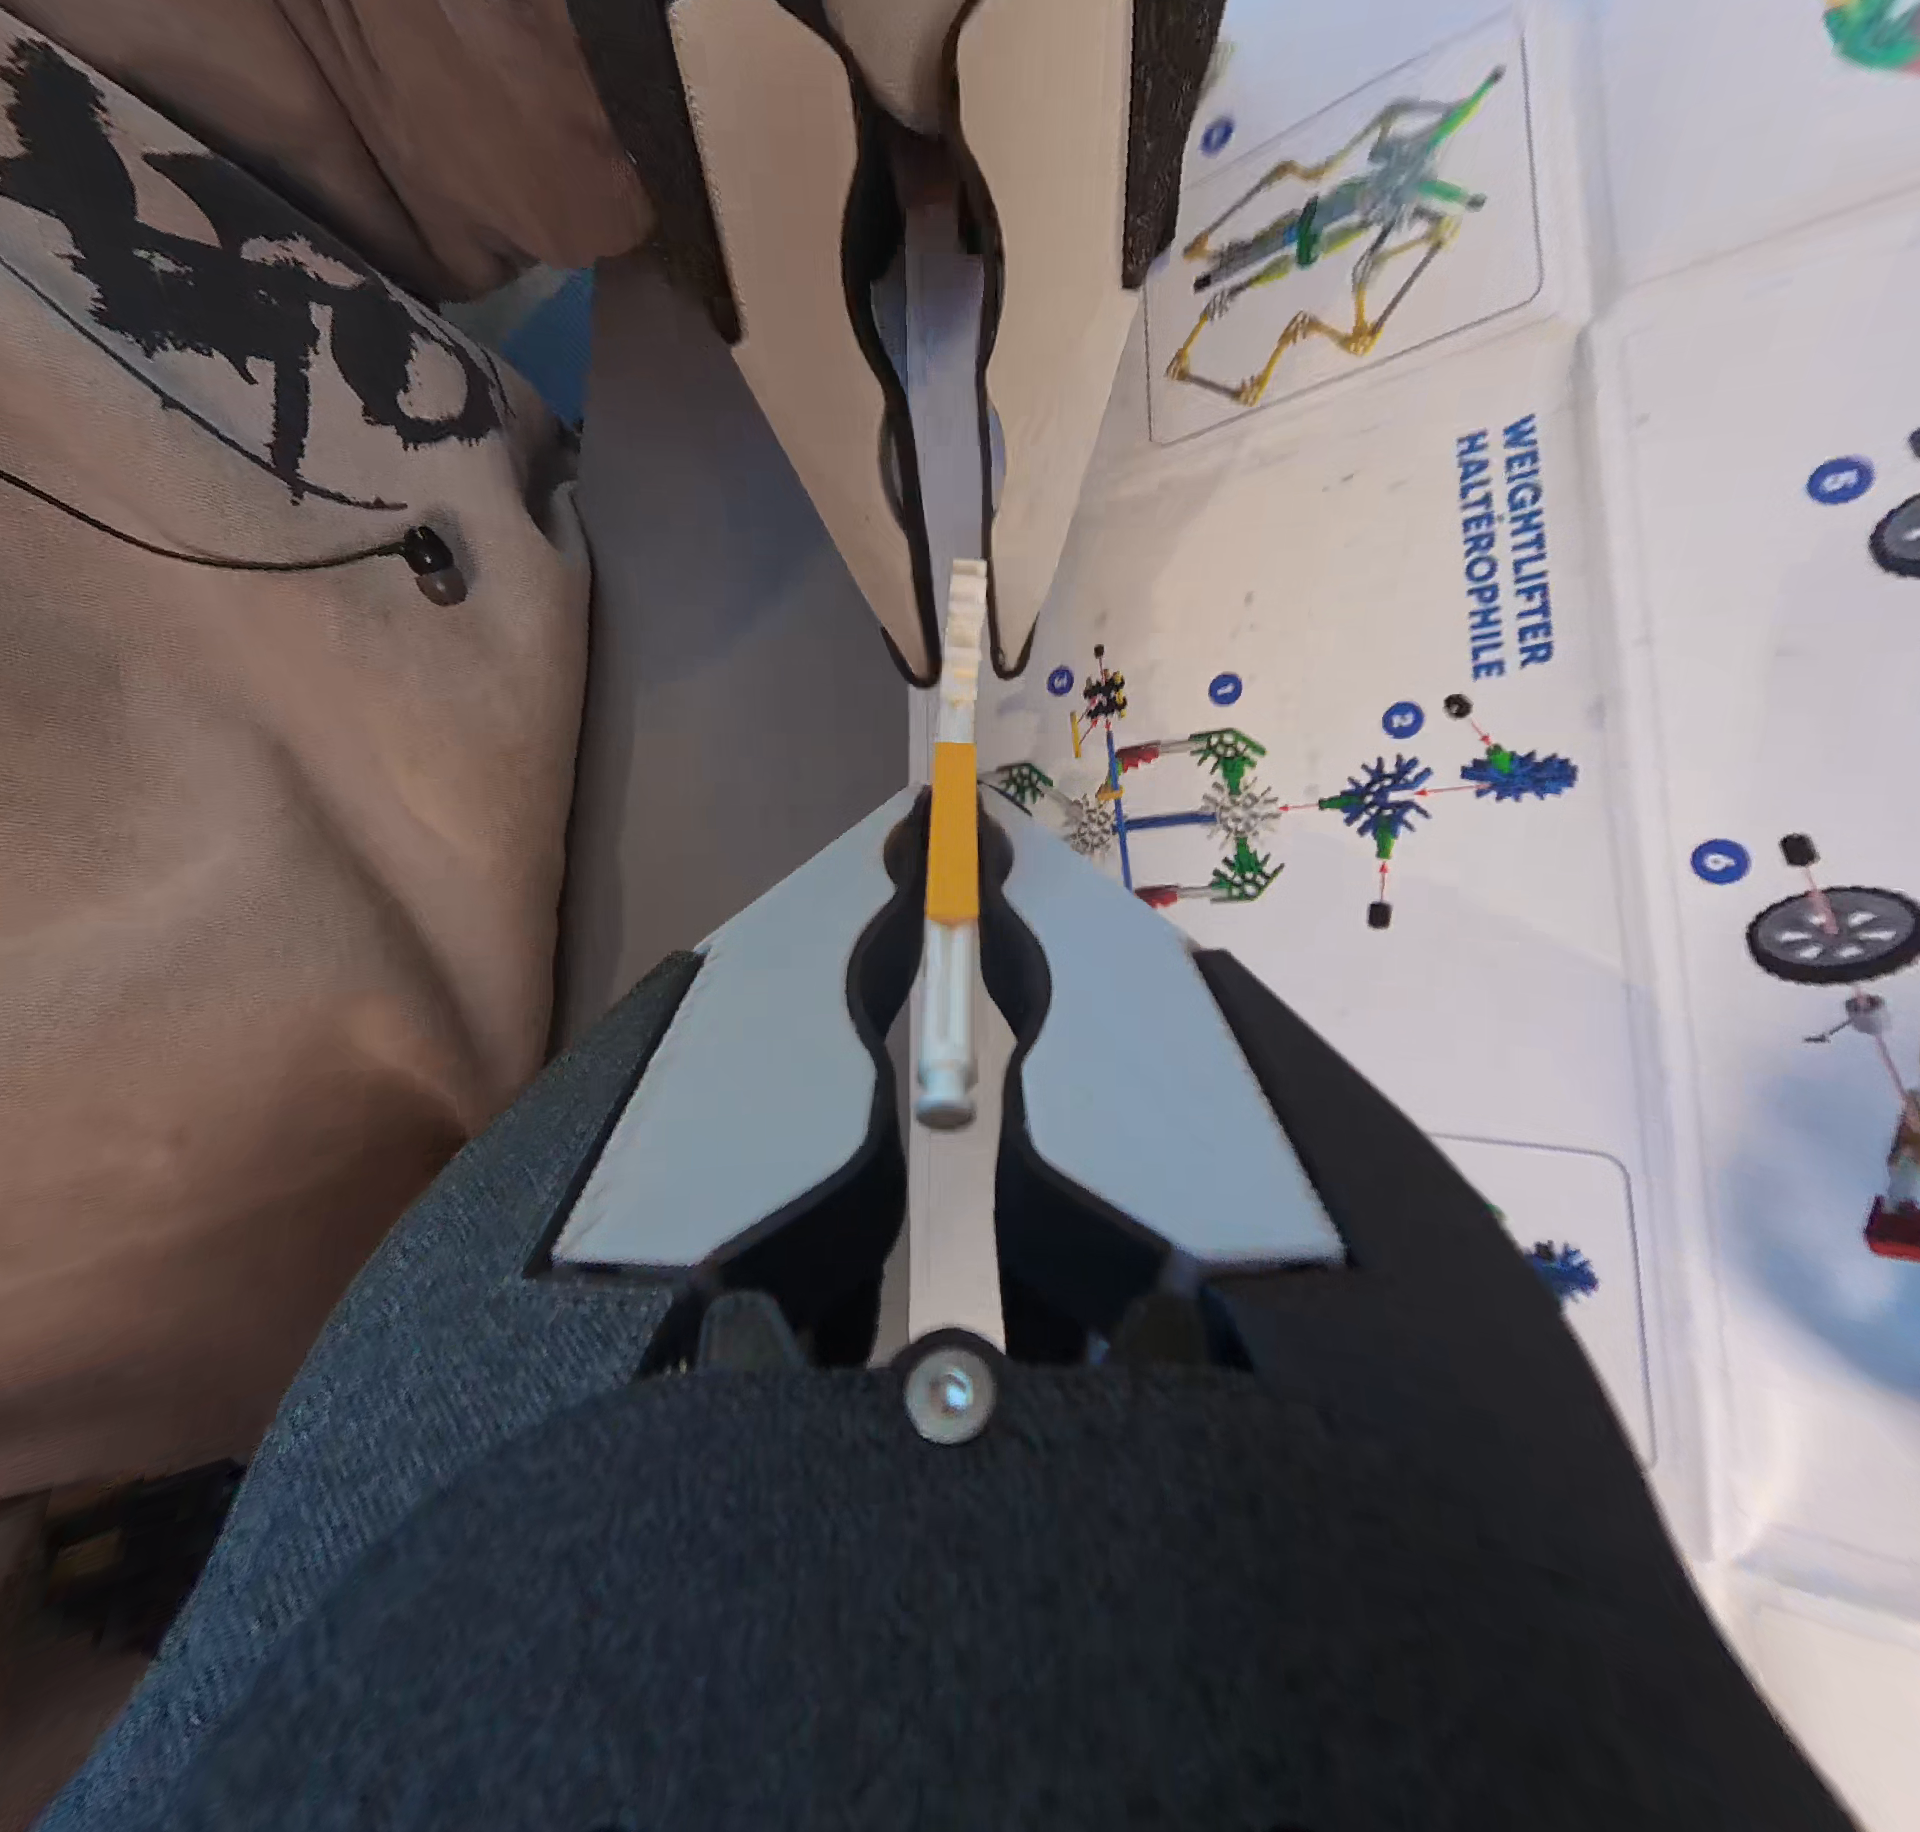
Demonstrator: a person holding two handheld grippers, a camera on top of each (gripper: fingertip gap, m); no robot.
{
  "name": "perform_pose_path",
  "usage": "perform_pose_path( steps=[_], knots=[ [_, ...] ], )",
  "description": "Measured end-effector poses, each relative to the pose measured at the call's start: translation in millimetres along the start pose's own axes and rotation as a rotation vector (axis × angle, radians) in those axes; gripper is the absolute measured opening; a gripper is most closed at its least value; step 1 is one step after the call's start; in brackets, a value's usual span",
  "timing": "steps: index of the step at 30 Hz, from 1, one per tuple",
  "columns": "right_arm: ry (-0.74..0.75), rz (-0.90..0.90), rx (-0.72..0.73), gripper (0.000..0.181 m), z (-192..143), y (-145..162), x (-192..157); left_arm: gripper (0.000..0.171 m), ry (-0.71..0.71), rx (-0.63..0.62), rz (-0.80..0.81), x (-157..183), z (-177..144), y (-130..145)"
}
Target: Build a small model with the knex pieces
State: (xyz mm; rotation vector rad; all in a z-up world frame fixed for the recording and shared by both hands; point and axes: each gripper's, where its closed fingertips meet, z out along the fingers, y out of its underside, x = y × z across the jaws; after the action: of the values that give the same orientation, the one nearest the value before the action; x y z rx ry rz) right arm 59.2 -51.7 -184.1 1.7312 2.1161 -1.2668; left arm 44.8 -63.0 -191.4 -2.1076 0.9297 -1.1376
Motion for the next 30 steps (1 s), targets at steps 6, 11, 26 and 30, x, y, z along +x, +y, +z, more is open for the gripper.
perform_pose_path(
  steps=[6, 11, 26, 30],
  knots=[
    [-0.034, 0.091, 0.298, 0.021, -4.7, -8.6, -0.5, 0.004, -0.011, 0.07, -0.008, -3.6, -2.2, -10.3],
    [0.091, 0.03, 0.372, 0.005, 5.9, -5.4, 6.0, 0.004, 0.014, 0.061, -0.034, 0.0, 1.4, -8.7],
    [0.106, 0.047, 0.059, 0.005, 27.0, 8.5, 9.1, 0.005, -0.063, -0.075, 0.024, -3.2, 11.1, 9.8],
    [0.152, -0.062, 0.013, 0.006, 35.1, 8.2, 10.2, 0.004, -0.083, -0.14, 0.052, -0.2, 15.4, 15.2]
  ],
)
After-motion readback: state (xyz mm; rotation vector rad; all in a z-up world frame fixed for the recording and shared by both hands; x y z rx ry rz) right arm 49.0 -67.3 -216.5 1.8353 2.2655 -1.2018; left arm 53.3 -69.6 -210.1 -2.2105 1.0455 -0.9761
